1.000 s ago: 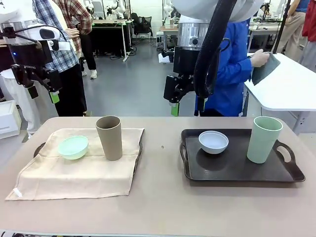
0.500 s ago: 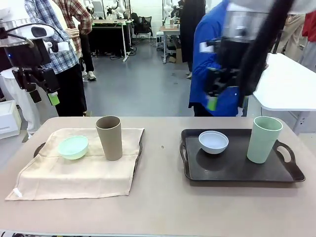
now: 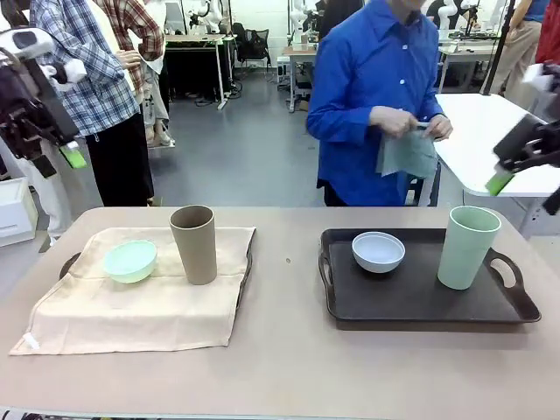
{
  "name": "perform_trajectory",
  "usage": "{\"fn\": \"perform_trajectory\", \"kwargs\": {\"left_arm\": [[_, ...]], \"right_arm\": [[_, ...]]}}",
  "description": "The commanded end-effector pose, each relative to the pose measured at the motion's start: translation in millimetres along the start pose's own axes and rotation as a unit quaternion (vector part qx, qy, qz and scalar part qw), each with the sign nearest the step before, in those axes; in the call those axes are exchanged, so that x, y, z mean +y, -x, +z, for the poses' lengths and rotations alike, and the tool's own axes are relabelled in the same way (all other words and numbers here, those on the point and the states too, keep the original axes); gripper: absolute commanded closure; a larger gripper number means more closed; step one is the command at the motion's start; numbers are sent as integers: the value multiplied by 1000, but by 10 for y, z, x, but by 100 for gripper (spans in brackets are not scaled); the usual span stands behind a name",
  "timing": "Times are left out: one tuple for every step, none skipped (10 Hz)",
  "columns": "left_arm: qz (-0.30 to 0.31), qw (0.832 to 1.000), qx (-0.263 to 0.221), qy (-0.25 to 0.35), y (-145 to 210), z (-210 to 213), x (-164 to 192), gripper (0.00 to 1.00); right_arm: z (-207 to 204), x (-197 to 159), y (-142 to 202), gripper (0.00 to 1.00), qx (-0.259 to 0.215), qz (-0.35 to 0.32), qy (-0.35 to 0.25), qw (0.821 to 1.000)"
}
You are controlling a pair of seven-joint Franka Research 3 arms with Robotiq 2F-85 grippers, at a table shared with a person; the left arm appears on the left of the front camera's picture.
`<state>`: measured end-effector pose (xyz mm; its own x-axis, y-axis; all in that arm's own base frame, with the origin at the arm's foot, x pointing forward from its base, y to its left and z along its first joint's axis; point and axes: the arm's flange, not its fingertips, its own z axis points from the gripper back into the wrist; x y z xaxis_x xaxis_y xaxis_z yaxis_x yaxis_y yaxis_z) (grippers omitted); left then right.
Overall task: Set up a tray with a mat and arrange the tableware.
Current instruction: Pick up the Picnic Bowl and Reusable plastic cup from the Handle tray in front of the human's position and hold them in the air.
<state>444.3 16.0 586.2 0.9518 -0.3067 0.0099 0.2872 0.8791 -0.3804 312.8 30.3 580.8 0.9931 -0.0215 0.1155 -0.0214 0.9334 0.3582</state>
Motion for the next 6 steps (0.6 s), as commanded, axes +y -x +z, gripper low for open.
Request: {"fn": "perform_trajectory", "kwargs": {"left_arm": [[10,992,-52,116,75,294,243,14],[46,985,-81,145,148,345,377,14],[77,977,-102,171,240,347,494,14],[106,967,-116,199,332,344,598,14],[133,957,-118,230,422,288,703,14],[146,952,-103,250,487,226,775,14]], "right_arm": [[117,-354,311,0,-109,23,-157,981],[175,-513,406,0,-135,19,-211,968],[209,-650,485,0,-144,17,-260,954],[211,-766,564,0,-155,11,-307,939],[180,-932,640,0,-164,-3,-352,921],[123,-1078,701,0,-157,-20,-385,909]]}}
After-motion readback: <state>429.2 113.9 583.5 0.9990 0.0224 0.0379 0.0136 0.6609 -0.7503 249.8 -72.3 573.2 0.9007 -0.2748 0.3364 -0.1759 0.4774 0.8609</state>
